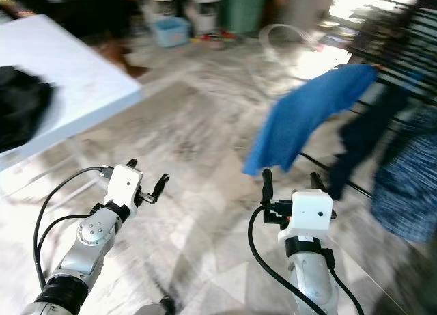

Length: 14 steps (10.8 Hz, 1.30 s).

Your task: Hang hanger

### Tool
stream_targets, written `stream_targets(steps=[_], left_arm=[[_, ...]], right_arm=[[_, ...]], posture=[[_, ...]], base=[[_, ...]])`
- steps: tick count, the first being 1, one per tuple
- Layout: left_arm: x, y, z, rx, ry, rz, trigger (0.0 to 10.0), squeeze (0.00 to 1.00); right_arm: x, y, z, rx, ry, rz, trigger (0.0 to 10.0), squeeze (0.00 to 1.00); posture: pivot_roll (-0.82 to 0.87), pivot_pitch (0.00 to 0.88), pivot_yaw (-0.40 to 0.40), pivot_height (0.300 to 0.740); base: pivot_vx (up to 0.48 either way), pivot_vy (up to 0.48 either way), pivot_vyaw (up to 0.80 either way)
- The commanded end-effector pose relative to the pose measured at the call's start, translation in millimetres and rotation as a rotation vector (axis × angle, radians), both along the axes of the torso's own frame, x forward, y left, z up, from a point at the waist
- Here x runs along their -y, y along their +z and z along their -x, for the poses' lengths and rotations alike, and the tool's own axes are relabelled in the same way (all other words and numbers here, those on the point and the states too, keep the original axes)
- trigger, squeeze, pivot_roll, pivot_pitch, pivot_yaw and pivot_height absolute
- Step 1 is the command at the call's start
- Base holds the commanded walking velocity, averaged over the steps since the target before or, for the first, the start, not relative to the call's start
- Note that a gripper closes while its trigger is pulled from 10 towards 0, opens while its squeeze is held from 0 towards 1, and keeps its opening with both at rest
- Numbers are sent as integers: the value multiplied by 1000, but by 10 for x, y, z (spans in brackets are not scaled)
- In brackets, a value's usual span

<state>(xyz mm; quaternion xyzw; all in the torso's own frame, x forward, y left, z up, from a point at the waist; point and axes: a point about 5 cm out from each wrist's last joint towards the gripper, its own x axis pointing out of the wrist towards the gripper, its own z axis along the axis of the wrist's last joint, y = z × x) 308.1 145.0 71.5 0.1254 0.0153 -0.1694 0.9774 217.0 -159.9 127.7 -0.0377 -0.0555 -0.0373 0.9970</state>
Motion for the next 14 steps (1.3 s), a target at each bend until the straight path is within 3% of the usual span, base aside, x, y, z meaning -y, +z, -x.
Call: stream_targets(steps=[1,3,9,11,14], left_arm=[[33,-21,-2,-20,-21,-7,10000,0],[75,-29,-22,-31,-33,-11,10000,0],[205,-28,-66,-70,-111,24,10000,0],[279,-9,-58,-80,-168,72,10000,0],[267,-19,-58,-87,-167,68,10000,0]], right_arm=[[1,-53,23,-24,-4,1,10000,0],[20,-62,49,-27,-16,-13,10000,0],[91,-117,78,-57,-85,-36,10000,0],[122,-110,81,-54,-101,-29,10000,0],[122,-112,102,-54,-105,-29,10000,0]], posture=[[26,74,-28,740],[19,75,-26,740],[-1,61,-15,740],[-6,60,-14,740],[-7,65,-14,740]], base=[[0,0,800],[0,0,800],[0,0,0],[263,0,-784],[296,235,0]])
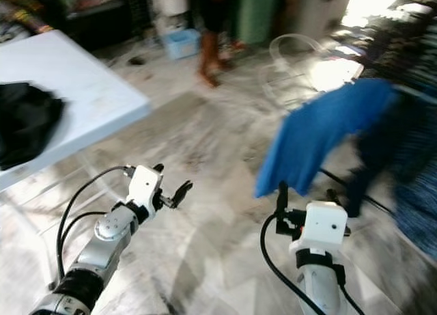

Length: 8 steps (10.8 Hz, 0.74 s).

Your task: Hang hanger

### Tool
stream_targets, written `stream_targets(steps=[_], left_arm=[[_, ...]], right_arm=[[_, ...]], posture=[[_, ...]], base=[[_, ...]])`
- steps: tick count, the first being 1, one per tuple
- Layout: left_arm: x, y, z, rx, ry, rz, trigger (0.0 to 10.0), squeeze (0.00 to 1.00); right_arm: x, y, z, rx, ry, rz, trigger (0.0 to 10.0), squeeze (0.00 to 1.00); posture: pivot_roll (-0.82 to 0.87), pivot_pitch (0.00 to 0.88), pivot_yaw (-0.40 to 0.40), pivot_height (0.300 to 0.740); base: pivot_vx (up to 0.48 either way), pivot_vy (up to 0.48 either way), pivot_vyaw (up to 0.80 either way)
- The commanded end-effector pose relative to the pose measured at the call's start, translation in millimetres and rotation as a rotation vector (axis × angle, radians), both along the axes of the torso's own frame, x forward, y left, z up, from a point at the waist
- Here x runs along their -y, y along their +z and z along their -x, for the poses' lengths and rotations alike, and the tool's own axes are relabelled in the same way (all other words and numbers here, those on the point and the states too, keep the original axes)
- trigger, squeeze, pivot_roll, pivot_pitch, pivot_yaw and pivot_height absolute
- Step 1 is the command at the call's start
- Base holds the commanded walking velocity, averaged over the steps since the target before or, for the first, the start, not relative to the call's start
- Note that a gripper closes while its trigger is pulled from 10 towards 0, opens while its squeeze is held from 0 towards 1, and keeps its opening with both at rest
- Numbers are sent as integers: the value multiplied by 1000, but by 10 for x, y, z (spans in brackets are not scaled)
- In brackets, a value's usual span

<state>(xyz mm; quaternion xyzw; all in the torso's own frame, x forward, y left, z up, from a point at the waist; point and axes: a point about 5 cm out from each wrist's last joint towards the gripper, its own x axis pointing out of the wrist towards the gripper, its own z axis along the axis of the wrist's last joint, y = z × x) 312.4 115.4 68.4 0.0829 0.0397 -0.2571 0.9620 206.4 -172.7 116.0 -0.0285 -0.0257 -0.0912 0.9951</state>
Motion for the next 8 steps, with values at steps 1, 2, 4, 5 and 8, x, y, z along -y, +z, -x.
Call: stream_targets(steps=[1,2,4,5,8], left_arm=[[-75,-13,-7,-9,9,-28,10000,0],[-85,-16,-4,-8,8,-34,10000,0],[-59,-23,5,-18,-6,-23,10000,0],[-37,-22,11,-16,-18,-24,10000,0],[-13,-40,0,-30,-22,-27,10000,0]], right_arm=[[-9,3,-1,-2,2,0,10000,0],[-10,-6,-2,-10,1,-4,10000,0],[-4,-2,-18,-10,-3,-1,10000,0],[7,8,-22,-6,-9,-1,10000,0],[-3,-26,2,-14,-17,-2,10000,0]], posture=[[-7,70,-15,740],[-7,70,-17,740],[-8,69,-16,740],[-9,69,-14,740],[-14,60,-9,740]], base=[[352,326,0],[352,326,0],[381,289,-631],[409,255,-800],[441,0,-725]])
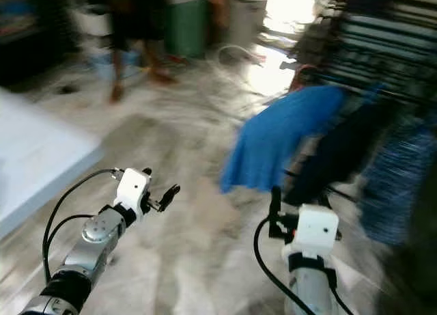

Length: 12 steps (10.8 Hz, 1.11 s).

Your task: Hang hanger

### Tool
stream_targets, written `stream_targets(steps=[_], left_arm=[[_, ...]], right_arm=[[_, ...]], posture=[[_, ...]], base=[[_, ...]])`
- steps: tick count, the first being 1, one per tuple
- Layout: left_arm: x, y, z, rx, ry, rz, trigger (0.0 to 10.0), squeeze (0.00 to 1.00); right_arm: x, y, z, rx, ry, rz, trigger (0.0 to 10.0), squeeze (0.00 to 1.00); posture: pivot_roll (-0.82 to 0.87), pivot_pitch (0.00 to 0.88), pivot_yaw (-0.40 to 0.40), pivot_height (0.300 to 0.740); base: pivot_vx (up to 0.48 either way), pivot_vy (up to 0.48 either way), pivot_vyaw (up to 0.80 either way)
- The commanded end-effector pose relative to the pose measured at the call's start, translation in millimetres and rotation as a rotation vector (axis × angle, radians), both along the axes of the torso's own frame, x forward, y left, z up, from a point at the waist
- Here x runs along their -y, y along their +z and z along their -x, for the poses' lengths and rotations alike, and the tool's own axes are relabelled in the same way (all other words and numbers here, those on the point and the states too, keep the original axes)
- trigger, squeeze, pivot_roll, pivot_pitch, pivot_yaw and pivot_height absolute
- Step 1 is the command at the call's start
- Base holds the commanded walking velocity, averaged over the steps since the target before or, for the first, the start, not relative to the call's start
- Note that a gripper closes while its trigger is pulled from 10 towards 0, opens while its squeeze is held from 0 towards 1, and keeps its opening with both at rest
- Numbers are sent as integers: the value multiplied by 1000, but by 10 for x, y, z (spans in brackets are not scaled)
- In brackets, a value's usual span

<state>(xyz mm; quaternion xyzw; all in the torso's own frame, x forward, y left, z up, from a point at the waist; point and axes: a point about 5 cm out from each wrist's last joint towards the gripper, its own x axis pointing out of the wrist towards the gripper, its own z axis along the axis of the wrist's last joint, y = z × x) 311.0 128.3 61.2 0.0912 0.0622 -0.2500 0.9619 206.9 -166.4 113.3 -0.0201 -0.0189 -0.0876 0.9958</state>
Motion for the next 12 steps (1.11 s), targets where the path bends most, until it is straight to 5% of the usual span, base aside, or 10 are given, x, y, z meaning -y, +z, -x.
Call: stream_targets(steps=[1,5,12], left_arm=[[155,37,-20,9,-49,5,10000,0],[179,44,-48,4,-55,7,10000,0],[199,28,-72,-31,-66,12,10000,0]], right_arm=[[61,2,-3,-2,-27,17,10000,0],[56,-4,-42,6,-34,18,10000,0],[52,-45,-35,-6,-51,16,10000,0]], posture=[[-16,57,-8,740],[-12,43,1,740],[-18,45,14,740]], base=[[442,0,-563],[433,61,-122],[292,378,-195]])
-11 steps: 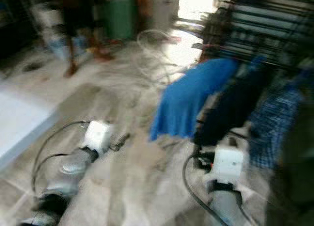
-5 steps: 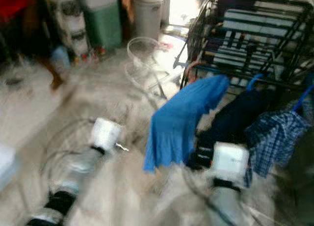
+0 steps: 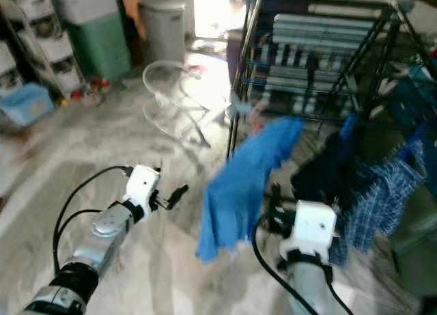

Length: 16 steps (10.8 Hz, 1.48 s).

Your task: Hang hanger

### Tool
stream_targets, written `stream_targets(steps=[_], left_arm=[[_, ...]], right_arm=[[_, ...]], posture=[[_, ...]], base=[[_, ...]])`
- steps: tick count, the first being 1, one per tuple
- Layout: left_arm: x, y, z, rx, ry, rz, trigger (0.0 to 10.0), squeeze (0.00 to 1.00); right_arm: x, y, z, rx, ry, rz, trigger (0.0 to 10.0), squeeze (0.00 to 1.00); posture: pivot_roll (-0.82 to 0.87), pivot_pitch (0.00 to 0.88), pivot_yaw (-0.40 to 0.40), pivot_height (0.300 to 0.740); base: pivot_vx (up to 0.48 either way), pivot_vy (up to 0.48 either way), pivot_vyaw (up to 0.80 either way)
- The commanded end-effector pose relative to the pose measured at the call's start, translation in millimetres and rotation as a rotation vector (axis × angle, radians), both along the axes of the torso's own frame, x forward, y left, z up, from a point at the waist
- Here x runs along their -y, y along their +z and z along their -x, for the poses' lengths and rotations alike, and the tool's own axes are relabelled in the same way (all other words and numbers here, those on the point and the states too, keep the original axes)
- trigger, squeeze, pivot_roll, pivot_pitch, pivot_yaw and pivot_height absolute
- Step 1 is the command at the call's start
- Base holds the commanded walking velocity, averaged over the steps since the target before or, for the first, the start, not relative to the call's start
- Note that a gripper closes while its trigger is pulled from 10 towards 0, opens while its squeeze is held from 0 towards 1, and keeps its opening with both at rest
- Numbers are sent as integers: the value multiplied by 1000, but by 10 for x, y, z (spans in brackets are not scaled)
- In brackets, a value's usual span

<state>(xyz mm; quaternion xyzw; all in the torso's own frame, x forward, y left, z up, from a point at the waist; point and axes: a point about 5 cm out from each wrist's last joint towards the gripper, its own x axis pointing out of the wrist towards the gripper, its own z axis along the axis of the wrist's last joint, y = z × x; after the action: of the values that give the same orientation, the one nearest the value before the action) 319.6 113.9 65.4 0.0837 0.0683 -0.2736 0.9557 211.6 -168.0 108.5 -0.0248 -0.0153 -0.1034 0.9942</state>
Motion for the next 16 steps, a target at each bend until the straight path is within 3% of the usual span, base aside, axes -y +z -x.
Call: stream_targets(steps=[1,7,11,16], left_arm=[[58,-14,16,-8,-25,-2,10000,0],[57,-6,44,26,-35,-15,10000,0],[103,34,44,34,-75,12,10000,0],[50,19,49,19,-64,12,10000,0]], right_arm=[[39,-6,17,-3,-20,6,10000,0],[57,-12,11,-10,-34,-3,10000,0],[-53,12,-146,-21,31,-45,10000,0],[-93,-36,-112,-44,46,-49,10000,0]], posture=[[-18,47,16,740],[-21,56,13,740],[-8,79,-4,740],[-8,80,-4,740]], base=[[0,439,0],[0,73,0],[0,0,0],[286,48,0]])
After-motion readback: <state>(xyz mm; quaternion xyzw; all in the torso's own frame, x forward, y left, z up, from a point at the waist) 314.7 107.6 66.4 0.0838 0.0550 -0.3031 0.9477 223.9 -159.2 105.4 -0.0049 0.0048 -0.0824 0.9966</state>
